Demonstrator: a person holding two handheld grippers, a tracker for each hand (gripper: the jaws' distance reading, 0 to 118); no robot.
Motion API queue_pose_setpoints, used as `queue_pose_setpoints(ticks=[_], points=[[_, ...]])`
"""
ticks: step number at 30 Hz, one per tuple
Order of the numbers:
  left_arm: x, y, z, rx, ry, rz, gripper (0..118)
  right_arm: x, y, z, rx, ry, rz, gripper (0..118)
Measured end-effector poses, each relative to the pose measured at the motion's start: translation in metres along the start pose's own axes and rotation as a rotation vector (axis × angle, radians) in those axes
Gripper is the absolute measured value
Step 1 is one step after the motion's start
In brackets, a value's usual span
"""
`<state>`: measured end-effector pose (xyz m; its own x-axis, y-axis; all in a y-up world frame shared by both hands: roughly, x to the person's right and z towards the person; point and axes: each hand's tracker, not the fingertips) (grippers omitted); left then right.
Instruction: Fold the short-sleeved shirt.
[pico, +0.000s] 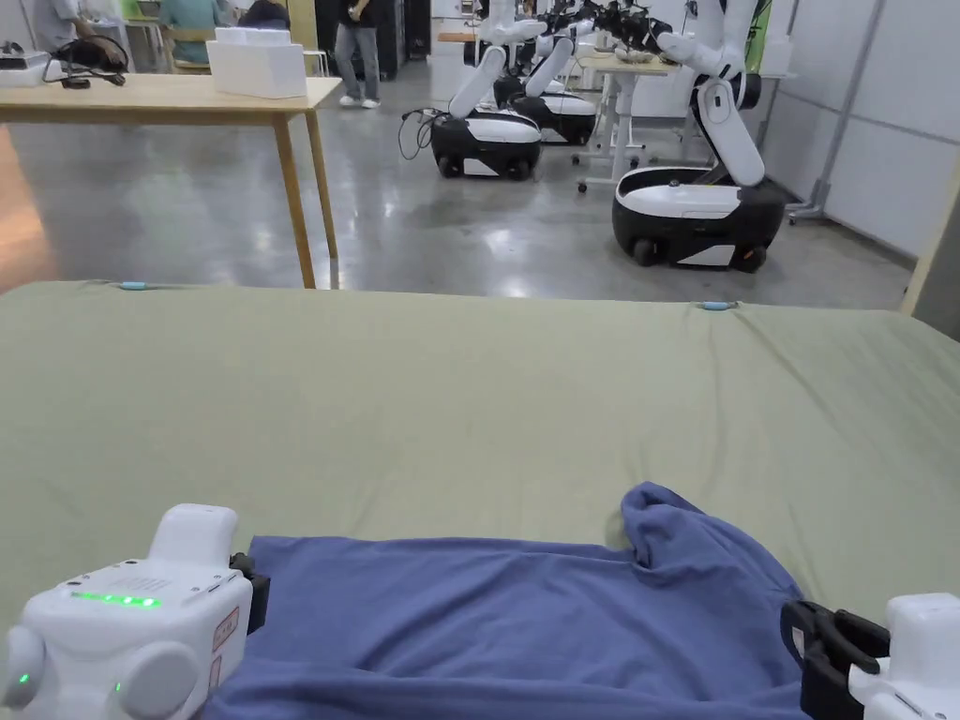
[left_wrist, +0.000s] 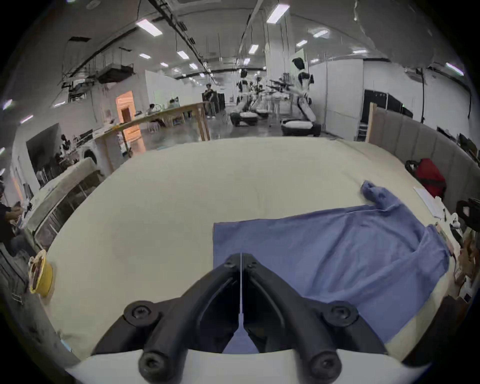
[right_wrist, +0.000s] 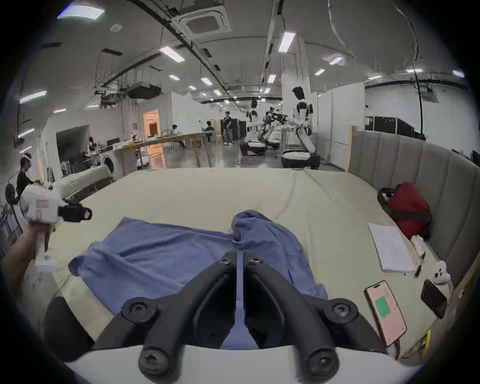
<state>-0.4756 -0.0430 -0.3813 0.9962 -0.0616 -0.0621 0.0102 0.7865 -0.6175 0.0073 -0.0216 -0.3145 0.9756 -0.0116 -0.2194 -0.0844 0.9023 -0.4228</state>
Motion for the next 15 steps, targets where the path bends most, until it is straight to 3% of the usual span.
queue_pose_setpoints(ticks=[2, 3, 4, 5, 6, 11, 14, 15], points=[[0.004, 0.012, -0.027, -0.017, 0.054, -0.023, 7, 0.006, -0.001, -0.007, -0.023, -0.004, 0.004, 6], [0.003, 0.019, -0.044, -0.036, 0.074, -0.027, 45, 0.009, -0.002, -0.01, -0.034, -0.01, 0.003, 6], [0.003, 0.025, -0.064, -0.074, 0.089, -0.028, 94, 0.014, -0.003, -0.013, -0.041, -0.017, 0.002, 7], [0.011, 0.032, -0.063, -0.093, 0.11, -0.041, 118, 0.018, -0.002, -0.016, -0.049, -0.024, -0.001, 7], [0.018, 0.027, -0.07, -0.057, 0.094, -0.081, 112, 0.024, -0.002, -0.019, -0.059, -0.032, -0.005, 7], [0.008, 0.038, -0.152, -0.226, 0.159, -0.059, 109, 0.054, 0.006, -0.051, -0.144, -0.105, -0.005, 6], [0.02, 0.03, -0.151, -0.251, 0.135, -0.091, 84, 0.077, 0.016, -0.095, -0.216, -0.155, 0.008, 7], [0.026, 0.026, -0.141, -0.225, 0.113, -0.077, 57, 0.085, 0.02, -0.116, -0.251, -0.171, 0.003, 21]])
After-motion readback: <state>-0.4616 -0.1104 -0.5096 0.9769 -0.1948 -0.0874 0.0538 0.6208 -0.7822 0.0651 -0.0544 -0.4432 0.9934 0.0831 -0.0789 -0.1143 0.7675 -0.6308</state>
